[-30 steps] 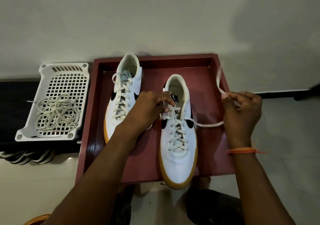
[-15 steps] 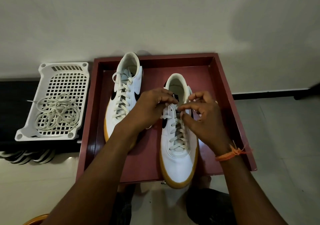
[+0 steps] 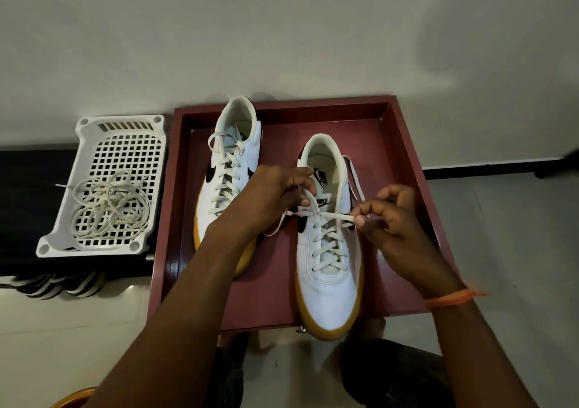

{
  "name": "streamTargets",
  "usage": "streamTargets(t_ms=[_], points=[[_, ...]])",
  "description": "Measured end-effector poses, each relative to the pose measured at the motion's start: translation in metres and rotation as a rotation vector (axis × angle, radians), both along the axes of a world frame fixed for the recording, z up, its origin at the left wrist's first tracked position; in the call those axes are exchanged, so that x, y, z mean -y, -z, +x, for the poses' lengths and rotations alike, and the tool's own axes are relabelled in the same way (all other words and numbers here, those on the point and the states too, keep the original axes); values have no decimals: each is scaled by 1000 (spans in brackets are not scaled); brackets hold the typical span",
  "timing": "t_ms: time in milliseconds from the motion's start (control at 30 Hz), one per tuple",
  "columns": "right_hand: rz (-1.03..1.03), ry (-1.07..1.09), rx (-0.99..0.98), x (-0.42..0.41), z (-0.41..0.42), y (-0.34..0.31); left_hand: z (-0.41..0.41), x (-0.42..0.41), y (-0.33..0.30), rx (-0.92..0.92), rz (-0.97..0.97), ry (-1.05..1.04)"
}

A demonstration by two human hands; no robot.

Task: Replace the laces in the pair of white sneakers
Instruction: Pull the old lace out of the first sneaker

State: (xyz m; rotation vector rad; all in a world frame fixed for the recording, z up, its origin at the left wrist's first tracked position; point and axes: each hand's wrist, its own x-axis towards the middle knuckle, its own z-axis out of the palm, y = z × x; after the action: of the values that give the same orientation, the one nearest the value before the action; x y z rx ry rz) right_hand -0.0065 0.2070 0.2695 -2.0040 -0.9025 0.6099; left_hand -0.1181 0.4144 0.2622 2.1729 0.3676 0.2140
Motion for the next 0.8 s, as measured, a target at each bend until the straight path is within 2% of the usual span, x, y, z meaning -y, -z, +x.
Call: streamTargets(t_ms=[67,133,200,267,333,367,467,567,667,800], points=[[-25,50,-179,12,-1,0,2,2,-1,0,19,15],[3,133,-180,11,-7,4,3,2,-1,3,30,22],[48,212,47,1,-15,3,2,1,-1,-5,15,24],[54,186,375,-14,-23,0,1,1,-3,-19,13,23],[-38,97,607,-27,-28,0,1,2,-4,-29,24,16],[-108,71,645,-32,-29,0,1,3,-4,-33,24,10],[-230,34,641,-38,-30,4,2,4,-4,-49,45,5],[-234,-32,665,-33,-28,5,2,4,-3,-52,68,2],[-168,109,593,-7,-14,1,1,3,-4,-45,53,-19],[-232,214,482,35,-2,-1,1,1,-4,-16,43,17]])
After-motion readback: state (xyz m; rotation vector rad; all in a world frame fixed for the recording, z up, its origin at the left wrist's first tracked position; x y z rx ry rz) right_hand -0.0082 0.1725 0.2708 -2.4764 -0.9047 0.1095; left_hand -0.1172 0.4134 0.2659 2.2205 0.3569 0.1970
